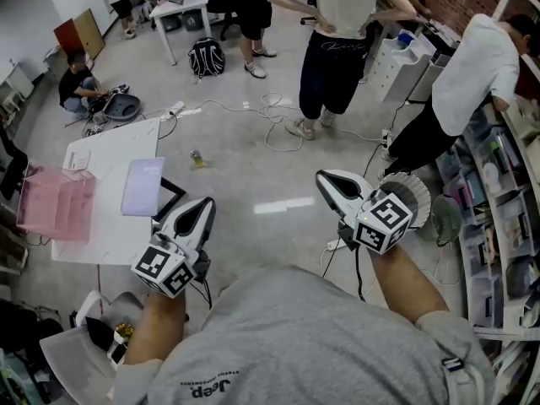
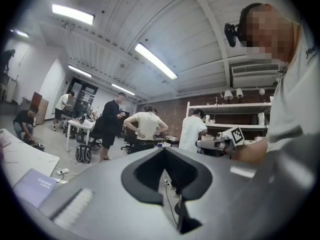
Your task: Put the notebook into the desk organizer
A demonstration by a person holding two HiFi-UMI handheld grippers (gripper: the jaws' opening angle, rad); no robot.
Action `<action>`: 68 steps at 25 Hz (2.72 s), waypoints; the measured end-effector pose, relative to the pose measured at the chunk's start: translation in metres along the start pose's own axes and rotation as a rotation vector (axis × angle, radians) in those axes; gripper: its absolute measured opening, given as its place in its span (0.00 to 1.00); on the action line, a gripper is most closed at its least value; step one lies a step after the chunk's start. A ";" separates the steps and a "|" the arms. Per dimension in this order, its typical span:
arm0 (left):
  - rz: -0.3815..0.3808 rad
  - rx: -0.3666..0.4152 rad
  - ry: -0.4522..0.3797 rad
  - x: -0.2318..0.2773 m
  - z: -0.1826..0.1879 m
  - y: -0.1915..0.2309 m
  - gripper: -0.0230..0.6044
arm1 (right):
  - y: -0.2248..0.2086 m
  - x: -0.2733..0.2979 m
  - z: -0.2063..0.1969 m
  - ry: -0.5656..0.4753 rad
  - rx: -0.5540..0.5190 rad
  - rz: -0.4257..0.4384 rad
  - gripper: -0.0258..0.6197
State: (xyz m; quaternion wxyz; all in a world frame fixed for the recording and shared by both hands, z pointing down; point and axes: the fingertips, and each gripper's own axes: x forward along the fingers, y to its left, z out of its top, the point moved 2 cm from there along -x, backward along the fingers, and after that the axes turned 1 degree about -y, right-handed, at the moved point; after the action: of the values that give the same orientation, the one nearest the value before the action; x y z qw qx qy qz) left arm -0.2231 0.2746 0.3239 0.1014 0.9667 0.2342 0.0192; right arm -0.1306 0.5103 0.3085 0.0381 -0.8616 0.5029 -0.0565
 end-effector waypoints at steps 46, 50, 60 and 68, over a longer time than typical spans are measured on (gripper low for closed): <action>-0.212 -0.021 0.014 0.221 0.048 0.239 0.36 | -0.165 0.259 0.056 0.001 -0.041 -0.068 0.04; -0.246 -0.009 0.012 0.239 0.057 0.285 0.73 | -0.176 0.315 0.057 0.010 -0.047 -0.059 0.04; -0.192 -0.008 0.008 0.275 0.072 0.356 0.89 | -0.219 0.389 0.063 0.025 -0.032 -0.028 0.04; -0.087 -0.014 0.009 0.327 0.066 0.380 0.89 | -0.281 0.426 0.060 0.029 -0.017 0.082 0.04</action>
State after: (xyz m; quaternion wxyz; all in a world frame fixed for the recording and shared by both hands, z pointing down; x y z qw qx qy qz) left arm 0.2442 0.0809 0.3341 0.1081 0.9547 0.2763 0.0208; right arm 0.3277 0.2781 0.3083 0.0255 -0.8397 0.5388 -0.0631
